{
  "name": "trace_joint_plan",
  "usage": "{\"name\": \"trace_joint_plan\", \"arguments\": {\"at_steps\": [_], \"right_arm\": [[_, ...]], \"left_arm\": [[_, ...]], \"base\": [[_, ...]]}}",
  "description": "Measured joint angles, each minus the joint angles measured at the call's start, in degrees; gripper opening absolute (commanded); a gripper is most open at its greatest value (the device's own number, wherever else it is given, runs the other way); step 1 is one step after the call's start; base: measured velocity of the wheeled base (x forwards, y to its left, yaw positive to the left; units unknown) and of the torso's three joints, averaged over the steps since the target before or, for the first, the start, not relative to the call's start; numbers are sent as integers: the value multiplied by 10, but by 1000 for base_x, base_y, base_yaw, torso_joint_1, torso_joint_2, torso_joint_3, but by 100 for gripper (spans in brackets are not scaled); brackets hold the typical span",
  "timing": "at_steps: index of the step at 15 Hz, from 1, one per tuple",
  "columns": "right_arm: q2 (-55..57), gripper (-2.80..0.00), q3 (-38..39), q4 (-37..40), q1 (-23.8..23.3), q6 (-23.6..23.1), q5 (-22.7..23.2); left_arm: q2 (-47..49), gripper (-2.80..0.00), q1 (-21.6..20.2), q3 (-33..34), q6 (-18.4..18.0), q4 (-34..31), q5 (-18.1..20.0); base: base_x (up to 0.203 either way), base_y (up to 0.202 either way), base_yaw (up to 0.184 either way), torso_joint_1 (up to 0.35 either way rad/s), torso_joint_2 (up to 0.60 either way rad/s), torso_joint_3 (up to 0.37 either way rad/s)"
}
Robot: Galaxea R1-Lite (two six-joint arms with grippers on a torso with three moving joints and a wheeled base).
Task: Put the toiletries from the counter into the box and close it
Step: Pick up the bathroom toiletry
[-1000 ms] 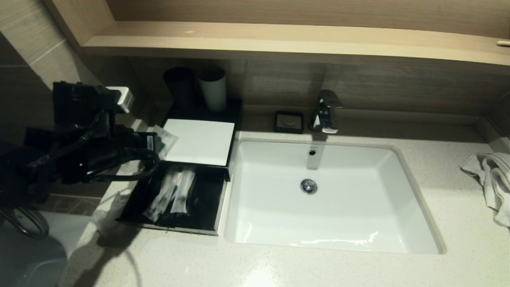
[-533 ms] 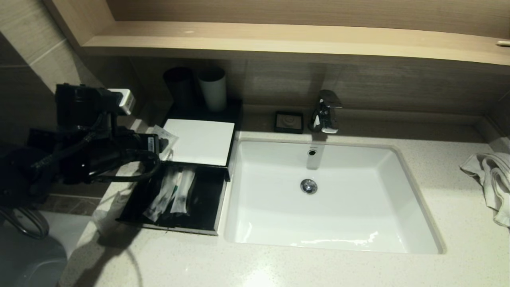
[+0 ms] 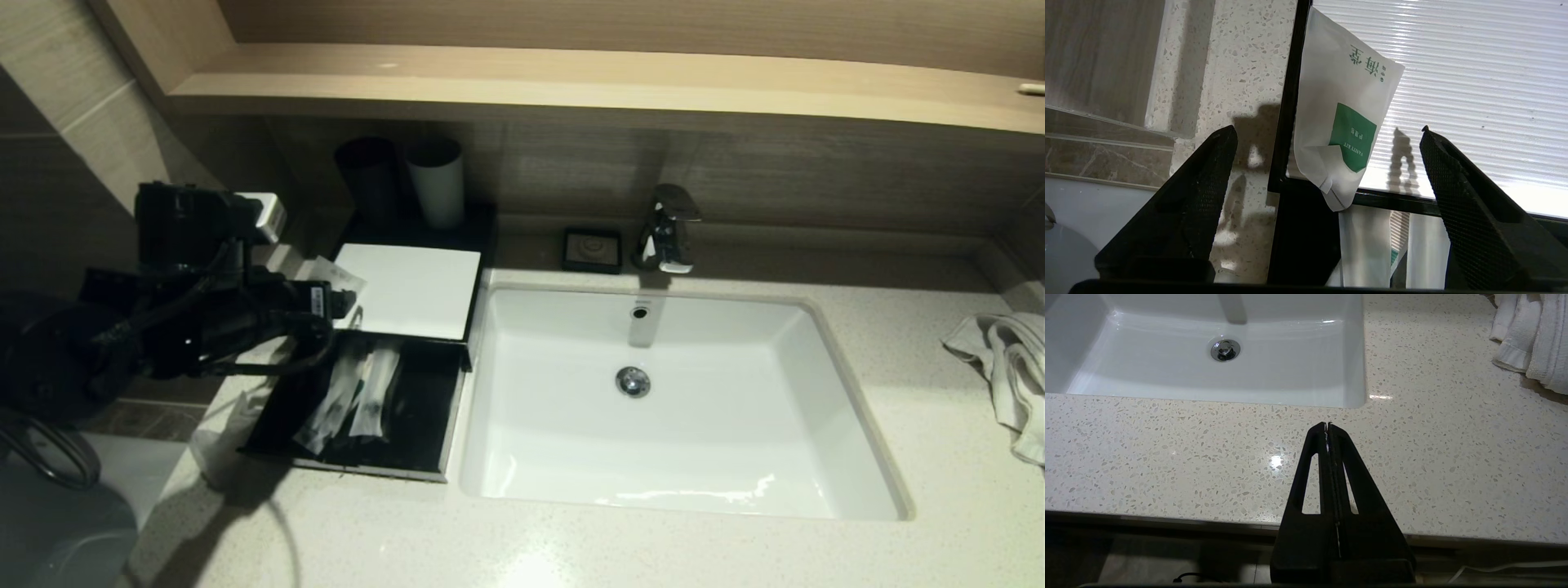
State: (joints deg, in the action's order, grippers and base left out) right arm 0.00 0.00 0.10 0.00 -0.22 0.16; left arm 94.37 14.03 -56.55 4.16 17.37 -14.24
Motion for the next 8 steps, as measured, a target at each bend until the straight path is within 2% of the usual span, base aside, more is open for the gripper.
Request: {"name": "trace_joint_plan", "arguments": {"at_steps": [8], "right_arm": [[0, -280, 0, 0, 0, 0, 0]], "left_arm": [[17, 0, 0, -14, 16, 0, 0]], "base": [[0, 0, 0, 0, 0, 0]]}}
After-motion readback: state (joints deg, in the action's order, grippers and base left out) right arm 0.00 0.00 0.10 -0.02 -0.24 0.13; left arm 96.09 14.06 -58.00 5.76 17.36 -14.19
